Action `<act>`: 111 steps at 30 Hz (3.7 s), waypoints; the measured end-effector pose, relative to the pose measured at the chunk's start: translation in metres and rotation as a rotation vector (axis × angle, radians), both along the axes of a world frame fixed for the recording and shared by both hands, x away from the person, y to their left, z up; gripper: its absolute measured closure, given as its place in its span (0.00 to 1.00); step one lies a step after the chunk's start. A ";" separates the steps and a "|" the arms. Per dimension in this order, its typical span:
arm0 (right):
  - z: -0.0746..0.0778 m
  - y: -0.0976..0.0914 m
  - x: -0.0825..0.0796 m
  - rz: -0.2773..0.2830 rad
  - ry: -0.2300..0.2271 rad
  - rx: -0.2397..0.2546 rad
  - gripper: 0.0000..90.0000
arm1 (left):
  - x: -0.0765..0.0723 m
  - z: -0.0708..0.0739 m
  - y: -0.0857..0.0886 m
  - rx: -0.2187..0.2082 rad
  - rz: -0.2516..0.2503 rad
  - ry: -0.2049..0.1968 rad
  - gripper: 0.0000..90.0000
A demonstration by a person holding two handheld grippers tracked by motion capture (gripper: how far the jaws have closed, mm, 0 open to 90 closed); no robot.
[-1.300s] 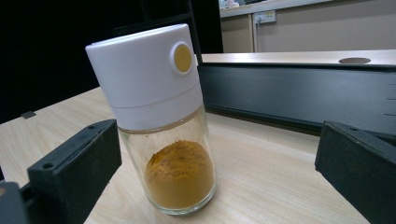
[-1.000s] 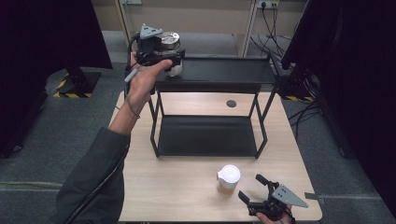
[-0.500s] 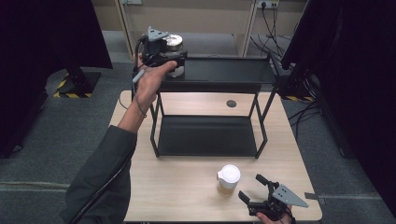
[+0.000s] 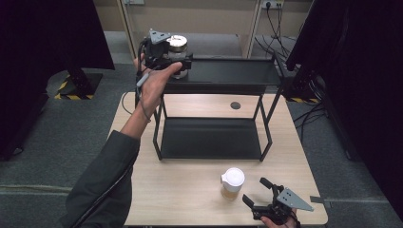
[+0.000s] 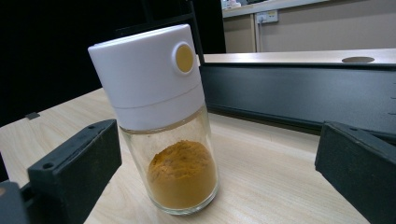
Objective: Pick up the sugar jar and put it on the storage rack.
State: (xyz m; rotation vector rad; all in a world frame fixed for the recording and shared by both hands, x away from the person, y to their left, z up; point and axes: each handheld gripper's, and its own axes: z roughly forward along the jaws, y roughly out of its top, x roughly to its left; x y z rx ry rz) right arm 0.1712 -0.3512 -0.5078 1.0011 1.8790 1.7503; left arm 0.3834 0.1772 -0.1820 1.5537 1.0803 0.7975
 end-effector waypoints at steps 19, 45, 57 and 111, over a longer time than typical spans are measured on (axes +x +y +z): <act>0.000 0.000 -0.001 -0.001 -0.005 -0.001 0.01 | -0.037 -0.018 0.016 -0.059 -0.045 -0.034 0.01; 0.000 0.001 -0.001 -0.003 -0.003 0.005 0.01 | -0.088 -0.068 0.041 -0.081 -0.243 -0.091 0.01; 0.000 0.001 -0.001 -0.003 -0.002 0.005 0.01 | -0.109 -0.109 0.051 -0.122 -0.286 -0.125 0.01; 0.000 0.002 -0.001 -0.001 -0.002 0.006 0.01 | -0.168 -0.258 0.072 -0.124 -0.342 -0.054 0.01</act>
